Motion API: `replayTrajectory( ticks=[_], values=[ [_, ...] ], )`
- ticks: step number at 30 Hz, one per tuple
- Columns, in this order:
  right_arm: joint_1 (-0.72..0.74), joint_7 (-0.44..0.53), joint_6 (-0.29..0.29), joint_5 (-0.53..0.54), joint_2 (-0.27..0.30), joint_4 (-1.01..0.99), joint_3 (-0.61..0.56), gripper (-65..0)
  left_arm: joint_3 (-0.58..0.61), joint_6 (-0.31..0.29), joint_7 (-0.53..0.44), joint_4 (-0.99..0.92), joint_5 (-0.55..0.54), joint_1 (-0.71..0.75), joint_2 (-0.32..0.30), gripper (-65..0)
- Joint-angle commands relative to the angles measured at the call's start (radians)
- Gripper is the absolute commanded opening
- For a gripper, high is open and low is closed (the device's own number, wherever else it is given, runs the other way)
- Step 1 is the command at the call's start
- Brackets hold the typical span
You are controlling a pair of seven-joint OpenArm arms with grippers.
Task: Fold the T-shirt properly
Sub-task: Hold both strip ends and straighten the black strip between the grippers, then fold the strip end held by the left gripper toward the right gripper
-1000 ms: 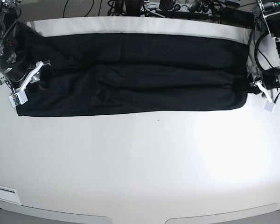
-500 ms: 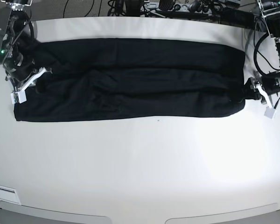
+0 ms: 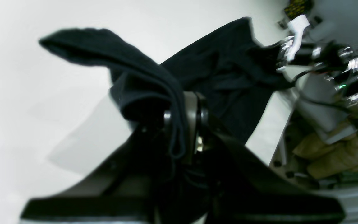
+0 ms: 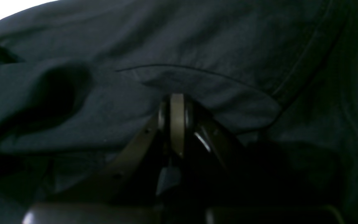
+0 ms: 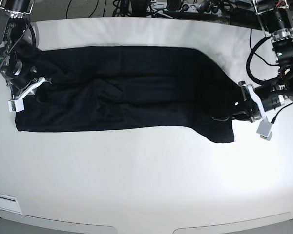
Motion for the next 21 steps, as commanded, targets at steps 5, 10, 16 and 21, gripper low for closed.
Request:
replayTrajectory(
  ticks=[5,10,16,21],
  values=[
    [-0.018,-0.123,0.010,-0.055,0.005,-0.009,-0.006,-65.0,0.059,-0.032,-0.013,0.006,-0.025,0.006,0.134,-65.0],
    [-0.018,-0.150,0.010,-0.055,0.005,-0.009,-0.006,-65.0,0.119,-0.111,-0.013,0.005,-0.025,0.007,0.232,-65.0],
    [-0.017,-0.163,0.011,-0.053,0.005,-0.009,-0.006,-65.0,0.125,-0.111,-0.013,0.005,0.052,0.008,0.357,-65.0],
    [-0.018,-0.164,0.011,-0.054,0.006,-0.009,-0.006,-65.0,0.124,-0.111,-0.013,0.005,0.097,0.007,0.409,-65.0]
  ],
)
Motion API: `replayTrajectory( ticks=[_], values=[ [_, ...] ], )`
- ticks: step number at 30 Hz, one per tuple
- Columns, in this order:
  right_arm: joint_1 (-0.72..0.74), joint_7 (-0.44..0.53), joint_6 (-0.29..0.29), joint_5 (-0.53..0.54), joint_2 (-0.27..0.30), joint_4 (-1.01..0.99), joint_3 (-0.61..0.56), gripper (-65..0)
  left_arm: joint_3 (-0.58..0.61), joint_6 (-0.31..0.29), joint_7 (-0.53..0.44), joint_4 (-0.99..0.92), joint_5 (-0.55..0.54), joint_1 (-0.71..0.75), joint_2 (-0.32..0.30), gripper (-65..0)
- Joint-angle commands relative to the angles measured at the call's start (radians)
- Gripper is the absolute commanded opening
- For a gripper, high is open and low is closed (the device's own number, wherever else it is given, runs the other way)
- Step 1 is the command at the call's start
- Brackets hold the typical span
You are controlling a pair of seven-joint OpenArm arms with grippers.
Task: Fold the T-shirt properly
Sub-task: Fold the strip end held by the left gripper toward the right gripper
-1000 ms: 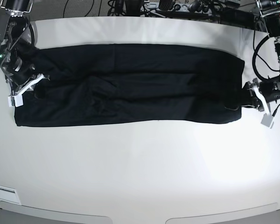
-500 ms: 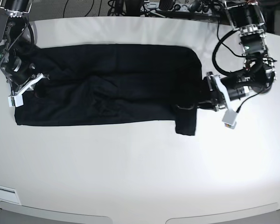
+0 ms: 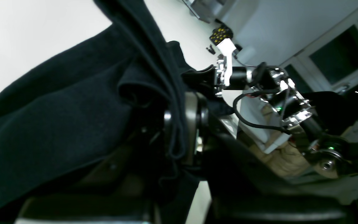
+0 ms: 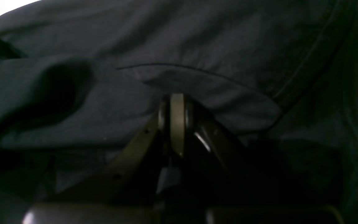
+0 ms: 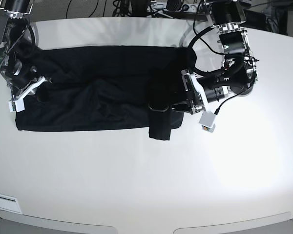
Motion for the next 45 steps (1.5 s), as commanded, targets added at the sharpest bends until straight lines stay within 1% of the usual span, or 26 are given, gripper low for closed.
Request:
replayTrajectory(
  ticks=[1,6,8,9,10,12,13,14,15,22,24,26,27,28,29,32,34,37,39,45],
  values=[
    [-0.020,-0.134,-0.001,-0.065,0.003,-0.010,-0.006,-65.0,0.001,-0.011,-0.014,0.016,-0.005,-0.016,0.010,-65.0],
    [-0.020,-0.135,0.000,-0.049,0.003,-0.010,-0.006,-65.0,0.001,-0.011,-0.055,0.016,0.076,-0.016,0.060,-65.0],
    [-0.020,-0.146,0.019,-0.013,0.003,-0.010,-0.006,-65.0,0.003,-0.011,-0.061,0.016,0.084,-0.016,0.080,-65.0],
    [-0.020,-0.158,0.031,0.006,0.004,-0.010,-0.006,-65.0,0.007,-0.011,-0.061,0.016,0.083,-0.016,0.087,-62.6],
    [-0.020,-0.169,0.044,0.026,0.004,-0.010,-0.006,-64.2,0.013,-0.011,-0.061,0.016,0.083,-0.016,0.092,-54.4],
    [-0.020,-0.192,0.069,0.061,0.005,-0.010,-0.006,-59.1,0.026,-0.011,-0.061,0.016,0.084,-0.016,0.105,-37.3],
    [-0.020,-0.200,0.079,0.070,0.006,-0.010,-0.006,-57.0,0.032,-0.011,-0.061,0.016,0.084,-0.016,0.110,-31.0],
    [-0.020,-0.203,0.084,0.077,0.006,-0.010,-0.006,-55.6,0.037,-0.011,-0.061,0.016,0.083,-0.016,0.116,-27.7],
    [-0.020,-0.205,0.088,0.087,0.006,-0.010,-0.006,-55.5,0.040,-0.011,-0.061,0.016,0.082,-0.016,0.120,-27.0],
    [-0.019,-0.205,0.089,0.118,0.006,-0.010,-0.006,-55.5,0.026,-0.011,-0.062,0.022,0.059,-0.022,0.130,-27.7],
    [-0.019,-0.205,0.089,0.118,0.006,-0.010,-0.006,-55.5,-0.006,-0.011,-0.054,0.040,0.061,-0.028,0.130,-30.8],
    [-0.020,-0.205,0.089,0.118,0.007,-0.010,-0.006,-55.5,-0.072,-0.011,-0.048,0.078,0.075,-0.038,0.130,-37.4],
    [-0.020,-0.205,0.089,0.118,0.008,-0.010,-0.006,-55.5,-0.116,-0.011,-0.050,0.100,0.095,-0.047,0.129,-42.9],
    [-0.020,-0.205,0.089,0.118,0.008,-0.010,-0.006,-55.5,-0.158,-0.011,-0.050,0.120,0.112,-0.056,0.124,-52.6],
    [-0.019,-0.205,0.089,0.118,0.008,-0.010,-0.006,-55.5,-0.195,-0.011,-0.051,0.134,0.121,-0.062,0.113,-64.8],
    [-0.020,-0.205,0.089,0.118,0.008,-0.010,-0.006,-55.5,-0.268,-0.011,-0.088,0.138,0.167,-0.054,0.066,-65.0],
    [-0.020,-0.205,0.089,0.118,0.008,-0.010,-0.006,-55.6,-0.279,0.026,-0.121,0.134,0.225,-0.028,0.045,-65.0],
    [-0.020,-0.205,0.089,0.119,0.008,-0.010,-0.006,-55.6,-0.275,0.068,-0.155,0.134,0.301,0.024,0.041,-65.0],
    [-0.020,-0.205,0.089,0.119,0.008,-0.010,-0.006,-55.6,-0.264,0.087,-0.163,0.134,0.311,0.061,0.041,-65.0],
    [-0.020,-0.205,0.089,0.120,0.008,-0.010,-0.006,-55.5,-0.184,0.089,-0.161,0.133,0.316,0.125,0.042,-65.0]
  ],
)
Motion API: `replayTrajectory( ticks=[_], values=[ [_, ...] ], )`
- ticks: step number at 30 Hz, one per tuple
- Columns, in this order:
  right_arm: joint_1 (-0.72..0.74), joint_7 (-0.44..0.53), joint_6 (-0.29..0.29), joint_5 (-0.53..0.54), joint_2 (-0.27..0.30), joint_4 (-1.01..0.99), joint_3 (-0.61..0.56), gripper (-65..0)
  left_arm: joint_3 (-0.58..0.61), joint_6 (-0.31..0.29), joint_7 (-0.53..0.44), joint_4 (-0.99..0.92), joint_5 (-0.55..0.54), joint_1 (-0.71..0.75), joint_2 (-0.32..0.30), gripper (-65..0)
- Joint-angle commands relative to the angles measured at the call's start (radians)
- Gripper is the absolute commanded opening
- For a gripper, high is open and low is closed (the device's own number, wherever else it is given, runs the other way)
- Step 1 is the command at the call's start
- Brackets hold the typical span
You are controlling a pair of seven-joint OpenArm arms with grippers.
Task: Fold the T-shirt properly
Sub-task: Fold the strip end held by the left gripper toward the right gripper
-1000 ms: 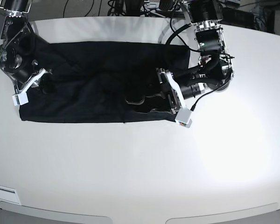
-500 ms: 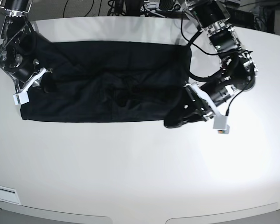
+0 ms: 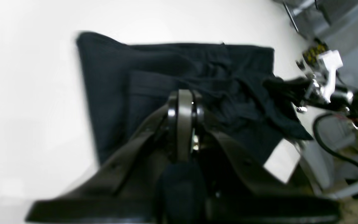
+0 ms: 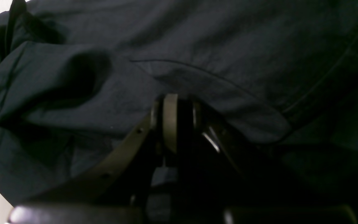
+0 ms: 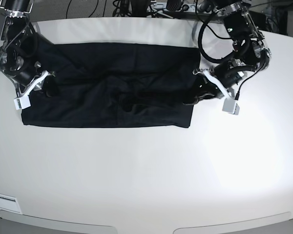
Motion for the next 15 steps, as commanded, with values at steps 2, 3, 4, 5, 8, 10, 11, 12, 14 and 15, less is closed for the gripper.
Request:
replayTrajectory(
  ticks=[2,3,4,5,8,10,11,12,14,15],
  values=[
    [-0.013,-0.086,-0.008,-0.055,0.006,-0.007,-0.006,-55.5,0.053,0.000,-0.023,0.016,-0.026,0.004,-0.002,-65.0],
    [-0.013,-0.086,-0.008,-0.050,0.006,-0.007,-0.006,-55.5,0.084,0.000,-0.023,0.016,-0.026,0.013,-0.002,-65.0],
    [-0.013,-0.086,-0.008,-0.040,0.006,-0.007,-0.006,-55.6,0.117,-0.002,-0.017,0.016,-0.018,0.022,-0.003,-65.0],
    [-0.013,-0.086,-0.008,-0.030,0.006,-0.007,-0.006,-55.5,0.148,-0.009,-0.014,0.016,0.001,0.026,-0.003,-65.0],
    [-0.008,-0.087,-0.008,-0.032,0.007,-0.007,-0.006,-55.6,0.182,-0.003,-0.032,0.016,0.085,0.028,-0.002,-65.0],
    [-0.008,-0.087,-0.008,-0.035,0.007,-0.007,-0.006,-55.5,0.180,0.019,-0.079,0.017,0.108,0.028,-0.005,-65.0],
    [-0.008,-0.087,-0.008,-0.035,0.007,-0.007,-0.006,-55.5,0.174,0.020,-0.097,0.017,0.108,0.027,-0.005,-65.0],
    [-0.008,-0.092,-0.008,-0.035,0.007,-0.007,-0.006,-55.5,0.168,0.019,-0.113,0.018,0.108,0.027,-0.005,-65.0],
    [-0.008,-0.102,-0.008,-0.034,0.006,-0.007,-0.006,-55.5,0.155,0.019,-0.134,0.021,0.113,0.027,-0.005,-65.0],
    [-0.008,-0.103,-0.008,-0.034,0.006,-0.007,-0.006,-55.5,0.150,0.020,-0.148,0.021,0.137,0.023,-0.005,-65.0]
  ],
)
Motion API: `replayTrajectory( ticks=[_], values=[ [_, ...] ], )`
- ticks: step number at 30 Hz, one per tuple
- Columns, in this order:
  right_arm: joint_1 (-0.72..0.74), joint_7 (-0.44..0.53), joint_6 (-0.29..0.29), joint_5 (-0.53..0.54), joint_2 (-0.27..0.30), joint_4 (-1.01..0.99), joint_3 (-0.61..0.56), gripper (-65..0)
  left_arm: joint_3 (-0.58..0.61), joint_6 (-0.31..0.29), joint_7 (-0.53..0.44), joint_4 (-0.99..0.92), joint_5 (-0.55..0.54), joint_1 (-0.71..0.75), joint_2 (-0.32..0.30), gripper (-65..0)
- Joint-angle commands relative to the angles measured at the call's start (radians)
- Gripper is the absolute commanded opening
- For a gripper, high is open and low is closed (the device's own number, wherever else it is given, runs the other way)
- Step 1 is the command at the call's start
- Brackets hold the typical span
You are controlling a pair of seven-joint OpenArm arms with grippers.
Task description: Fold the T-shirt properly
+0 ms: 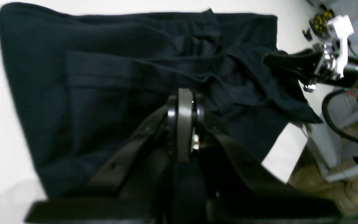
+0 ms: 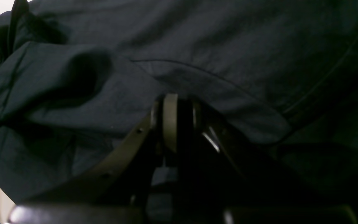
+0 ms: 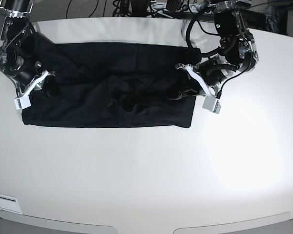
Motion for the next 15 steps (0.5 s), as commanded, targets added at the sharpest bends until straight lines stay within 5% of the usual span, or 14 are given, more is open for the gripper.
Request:
replayTrajectory(
  ticks=[1,4,8,9,15],
  values=[
    [-0.009,-0.087,-0.008,-0.053,0.006,-0.005,-0.006,-55.5,-0.001,0.000,-0.032,0.020,0.008,-0.018,0.003,-65.0],
    [-0.009,-0.087,-0.008,-0.053,0.006,-0.005,-0.006,-55.5,0.000,0.000,-0.049,0.020,0.106,-0.042,0.003,-63.6],
    [-0.009,-0.087,-0.008,-0.053,0.006,-0.005,-0.006,-55.5,0.001,0.011,-0.065,0.020,0.175,-0.067,0.003,-27.7],
    [-0.009,-0.087,-0.008,-0.053,0.006,-0.005,-0.006,-55.5,0.001,0.024,-0.080,0.020,0.187,-0.067,0.003,-23.5],
    [0.003,-0.087,-0.007,-0.053,0.006,-0.005,-0.006,-55.5,0.015,0.034,-0.095,0.020,0.237,-0.066,-0.008,-23.0]
  ],
)
